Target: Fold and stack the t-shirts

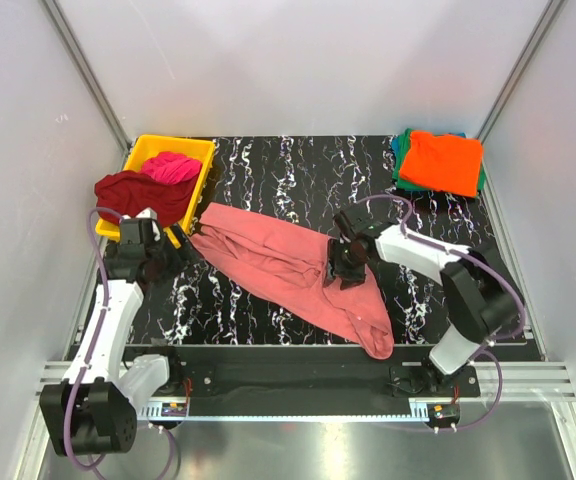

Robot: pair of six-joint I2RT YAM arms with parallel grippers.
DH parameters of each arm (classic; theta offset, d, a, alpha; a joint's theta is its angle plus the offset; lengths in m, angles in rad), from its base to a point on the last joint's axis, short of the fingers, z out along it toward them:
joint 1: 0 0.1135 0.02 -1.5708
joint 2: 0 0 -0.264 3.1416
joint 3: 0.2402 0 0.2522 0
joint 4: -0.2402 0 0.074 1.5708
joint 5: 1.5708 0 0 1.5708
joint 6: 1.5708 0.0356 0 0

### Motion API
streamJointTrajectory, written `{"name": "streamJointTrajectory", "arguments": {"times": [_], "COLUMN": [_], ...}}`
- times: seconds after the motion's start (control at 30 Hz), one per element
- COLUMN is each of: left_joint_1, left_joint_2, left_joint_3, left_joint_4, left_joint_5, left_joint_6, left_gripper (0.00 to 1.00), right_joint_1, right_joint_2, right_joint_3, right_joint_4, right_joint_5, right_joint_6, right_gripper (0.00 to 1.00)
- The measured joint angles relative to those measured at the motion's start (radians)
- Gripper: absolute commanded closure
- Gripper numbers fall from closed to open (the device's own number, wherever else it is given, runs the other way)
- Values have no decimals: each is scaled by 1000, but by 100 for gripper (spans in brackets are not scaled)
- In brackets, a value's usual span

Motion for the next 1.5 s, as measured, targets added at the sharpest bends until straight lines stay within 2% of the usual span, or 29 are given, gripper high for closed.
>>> {"name": "streamJointTrajectory", "arguments": {"times": [0.13, 0.17, 0.23, 0.27, 0.5, 0.67, 0.77, 0.87, 0.97, 1.1, 1.13, 1.17, 1.2, 1.23, 1.3, 1.5], "left_joint_1": [0, 0, 0, 0, 0, 0, 0, 0, 0, 0, 0, 0, 0, 0, -1, -1], "left_joint_2": [29, 31, 31, 29, 29, 29, 29, 29, 29, 29, 29, 29, 29, 29, 29, 29], "left_joint_3": [0, 0, 0, 0, 0, 0, 0, 0, 0, 0, 0, 0, 0, 0, 0, 0], "left_joint_4": [1, 1, 2, 2, 2, 2, 3, 3, 4, 6, 6, 6, 6, 6, 7, 8], "left_joint_5": [21, 26, 32, 34, 45, 55, 61, 67, 76, 91, 95, 99, 102, 106, 110, 132], "left_joint_6": [14, 17, 21, 23, 33, 37, 38, 40, 40, 43, 44, 45, 46, 47, 47, 47], "left_gripper": [18, 18, 18, 18, 18, 18, 18, 18, 18, 18, 18, 18, 18, 18, 18, 18], "right_joint_1": [18, 21, 23, 23, 25, -4, -129, -284, -380, -500, -521, -540, -558, -571, -576, -557], "right_joint_2": [79, 93, 101, 101, 68, -71, -147, -148, -79, 69, 93, 116, 137, 160, 186, 121], "right_joint_3": [21, 26, 39, 47, 146, 232, 248, 249, 271, 371, 389, 408, 426, 447, 481, 436], "right_joint_4": [-47, -59, -81, -95, -230, -341, -358, -356, -352, -314, -299, -279, -262, -247, -241, -210], "right_joint_5": [12, 18, 31, 39, 129, 257, 319, 417, 488, 510, 516, 521, 526, 528, 517, 447], "right_joint_6": [-29, -34, -43, -48, -68, -108, -139, -173, -193, -194, -195, -199, -206, -219, -243, -247], "right_gripper": [67, 84, 98, 100, 100, 100, 100, 100, 100, 100, 99, 90, 47, 29, 21, 20]}}
